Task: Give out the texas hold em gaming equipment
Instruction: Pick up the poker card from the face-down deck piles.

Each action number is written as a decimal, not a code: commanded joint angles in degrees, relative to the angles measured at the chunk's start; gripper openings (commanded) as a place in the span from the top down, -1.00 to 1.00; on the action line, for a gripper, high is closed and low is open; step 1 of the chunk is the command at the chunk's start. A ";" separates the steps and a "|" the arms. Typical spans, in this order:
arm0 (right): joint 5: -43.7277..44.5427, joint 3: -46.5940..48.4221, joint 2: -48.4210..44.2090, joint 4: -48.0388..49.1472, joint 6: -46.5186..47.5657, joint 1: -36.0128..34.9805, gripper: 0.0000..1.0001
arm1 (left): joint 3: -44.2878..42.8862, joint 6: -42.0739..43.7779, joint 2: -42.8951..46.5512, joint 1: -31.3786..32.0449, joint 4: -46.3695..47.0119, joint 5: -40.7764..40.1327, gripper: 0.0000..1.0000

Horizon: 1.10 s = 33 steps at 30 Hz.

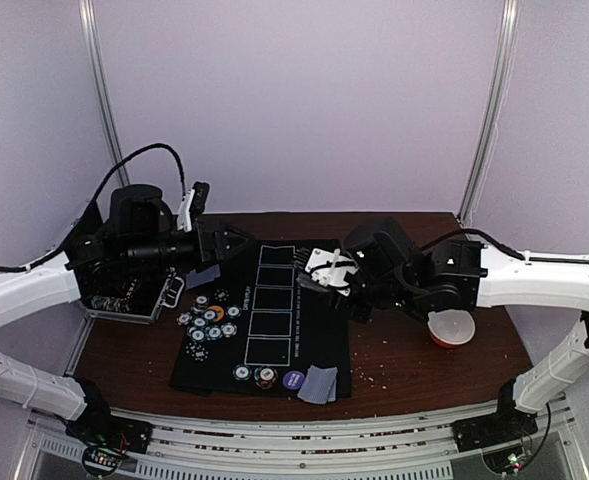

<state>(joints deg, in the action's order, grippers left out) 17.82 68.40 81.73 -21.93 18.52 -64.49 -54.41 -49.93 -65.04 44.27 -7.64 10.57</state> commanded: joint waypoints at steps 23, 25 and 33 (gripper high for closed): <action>-4.89 18.36 18.78 4.26 8.44 -0.50 0.06 | -13.79 24.23 -18.26 -8.67 -10.57 31.93 -0.28; -5.15 18.43 18.98 4.60 8.54 -0.51 0.06 | -13.96 25.25 -17.96 -8.80 -11.74 30.90 -0.15; -4.87 18.21 19.13 4.27 8.29 -0.44 0.06 | -11.66 25.50 -16.32 -10.42 -13.04 28.74 0.49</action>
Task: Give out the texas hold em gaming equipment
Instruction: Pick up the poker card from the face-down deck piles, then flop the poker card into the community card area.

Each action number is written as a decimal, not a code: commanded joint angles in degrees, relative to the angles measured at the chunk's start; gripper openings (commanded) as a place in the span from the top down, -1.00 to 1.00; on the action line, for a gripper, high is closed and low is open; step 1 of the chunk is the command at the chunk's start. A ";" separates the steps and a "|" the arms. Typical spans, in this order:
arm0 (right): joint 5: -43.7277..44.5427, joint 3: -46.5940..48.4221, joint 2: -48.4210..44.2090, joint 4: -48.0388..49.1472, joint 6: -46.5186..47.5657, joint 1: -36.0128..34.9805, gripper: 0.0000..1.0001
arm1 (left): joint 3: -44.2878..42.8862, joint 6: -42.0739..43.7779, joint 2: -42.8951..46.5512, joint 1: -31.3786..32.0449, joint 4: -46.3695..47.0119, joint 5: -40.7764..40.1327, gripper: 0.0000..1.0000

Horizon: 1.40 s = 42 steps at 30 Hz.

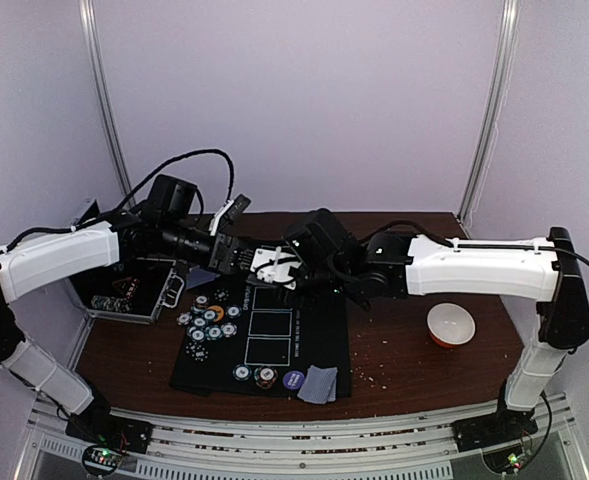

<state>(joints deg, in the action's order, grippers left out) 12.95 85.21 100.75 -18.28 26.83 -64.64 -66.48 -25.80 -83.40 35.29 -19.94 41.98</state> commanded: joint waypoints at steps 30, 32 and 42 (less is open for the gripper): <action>0.32 2.03 0.81 -0.35 -0.11 0.08 0.07 | -2.68 4.88 4.06 -5.49 -6.07 3.99 0.12; 0.17 2.51 1.13 -0.42 -0.11 0.08 0.07 | -2.23 4.88 3.84 -5.48 -6.05 4.19 0.17; -0.29 3.79 2.03 -1.25 -0.29 0.11 0.07 | -1.72 5.12 2.60 -4.95 -5.11 5.99 0.43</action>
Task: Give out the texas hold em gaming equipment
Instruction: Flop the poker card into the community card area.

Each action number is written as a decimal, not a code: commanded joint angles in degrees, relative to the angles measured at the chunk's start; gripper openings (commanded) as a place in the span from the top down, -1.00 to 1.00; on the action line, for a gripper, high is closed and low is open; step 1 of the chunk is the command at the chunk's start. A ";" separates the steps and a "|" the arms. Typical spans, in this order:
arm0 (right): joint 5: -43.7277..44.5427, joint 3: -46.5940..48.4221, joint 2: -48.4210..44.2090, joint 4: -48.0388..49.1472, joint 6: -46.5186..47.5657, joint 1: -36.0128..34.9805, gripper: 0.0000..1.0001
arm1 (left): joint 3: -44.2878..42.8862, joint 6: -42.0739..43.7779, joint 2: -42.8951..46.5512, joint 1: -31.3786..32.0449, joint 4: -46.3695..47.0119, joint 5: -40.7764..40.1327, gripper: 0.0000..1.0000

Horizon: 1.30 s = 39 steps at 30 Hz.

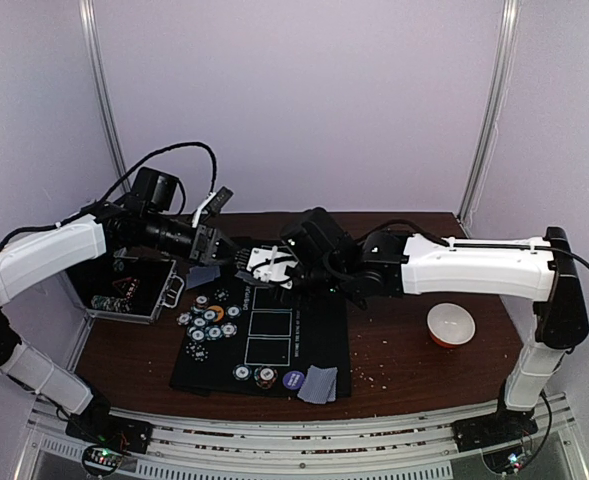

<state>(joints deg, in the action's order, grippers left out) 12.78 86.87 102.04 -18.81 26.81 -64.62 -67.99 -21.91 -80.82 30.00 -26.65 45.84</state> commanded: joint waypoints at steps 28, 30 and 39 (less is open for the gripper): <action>0.41 1.54 0.95 -1.47 -0.99 0.86 0.07 | 0.69 3.91 1.11 0.64 0.53 4.63 1.00; 0.28 0.94 0.70 -1.44 -1.30 1.03 0.07 | 0.51 4.17 1.18 0.51 0.51 4.69 1.00; -0.36 -1.52 -0.50 -1.10 -2.35 1.94 0.07 | 0.13 4.91 1.45 0.50 1.12 5.70 1.00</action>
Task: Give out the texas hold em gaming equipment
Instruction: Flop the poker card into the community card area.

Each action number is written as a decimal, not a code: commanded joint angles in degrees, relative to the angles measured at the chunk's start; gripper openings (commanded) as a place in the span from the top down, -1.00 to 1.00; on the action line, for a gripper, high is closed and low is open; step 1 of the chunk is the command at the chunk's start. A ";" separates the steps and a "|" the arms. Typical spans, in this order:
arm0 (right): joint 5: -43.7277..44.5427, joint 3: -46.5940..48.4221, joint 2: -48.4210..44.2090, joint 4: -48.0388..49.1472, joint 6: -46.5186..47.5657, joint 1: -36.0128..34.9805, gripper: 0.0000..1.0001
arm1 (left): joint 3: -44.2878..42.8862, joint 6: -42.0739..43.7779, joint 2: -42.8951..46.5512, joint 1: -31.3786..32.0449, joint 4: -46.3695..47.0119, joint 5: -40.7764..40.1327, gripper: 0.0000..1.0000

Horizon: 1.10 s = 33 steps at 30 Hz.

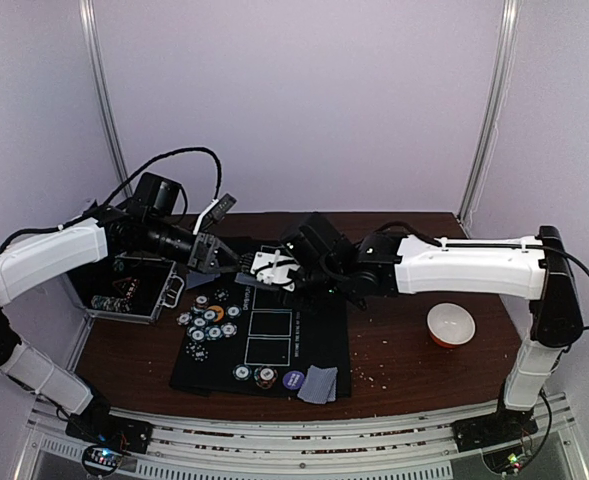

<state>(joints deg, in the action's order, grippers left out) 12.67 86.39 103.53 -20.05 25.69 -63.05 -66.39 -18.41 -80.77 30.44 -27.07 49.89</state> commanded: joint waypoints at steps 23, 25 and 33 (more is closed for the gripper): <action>-1.83 -7.14 -4.56 0.27 -4.26 3.92 0.08 | -4.26 2.51 3.12 -3.58 0.74 0.21 1.00; -1.94 -7.78 -4.92 0.24 -4.54 4.06 0.08 | -4.27 2.65 3.16 -4.28 0.54 -0.27 1.00; -1.18 -9.35 -7.06 -0.67 -5.59 5.16 0.08 | -4.44 6.67 1.18 -6.02 -6.51 -19.81 1.00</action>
<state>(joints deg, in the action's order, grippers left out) 11.11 78.02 99.94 -20.18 21.78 -58.46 -69.12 -15.84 -78.70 25.12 -28.77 44.64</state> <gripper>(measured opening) 0.465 0.005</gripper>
